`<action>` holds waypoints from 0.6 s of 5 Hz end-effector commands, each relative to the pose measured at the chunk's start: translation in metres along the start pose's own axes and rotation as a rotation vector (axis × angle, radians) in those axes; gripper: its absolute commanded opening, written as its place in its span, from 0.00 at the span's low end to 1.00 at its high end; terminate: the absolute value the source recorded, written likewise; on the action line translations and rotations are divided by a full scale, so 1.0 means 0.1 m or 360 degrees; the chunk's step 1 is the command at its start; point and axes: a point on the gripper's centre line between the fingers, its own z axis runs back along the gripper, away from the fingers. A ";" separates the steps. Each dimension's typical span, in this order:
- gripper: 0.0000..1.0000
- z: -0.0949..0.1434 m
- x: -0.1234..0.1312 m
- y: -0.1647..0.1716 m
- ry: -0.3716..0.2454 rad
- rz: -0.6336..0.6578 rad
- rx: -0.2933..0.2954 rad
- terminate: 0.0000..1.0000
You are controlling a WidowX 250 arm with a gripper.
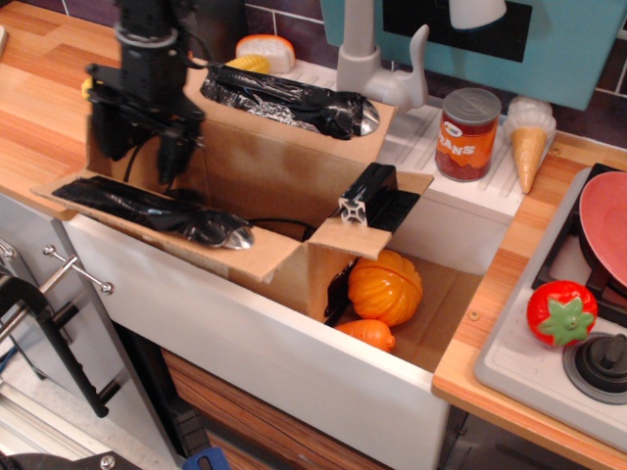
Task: Open small4fbox flaps
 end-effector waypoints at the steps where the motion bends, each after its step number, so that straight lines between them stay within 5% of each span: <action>1: 1.00 0.32 0.14 0.17 -0.0103 0.0000 0.0140 0.00; 3: 1.00 0.23 0.25 0.45 -0.0154 -0.0080 0.0200 0.00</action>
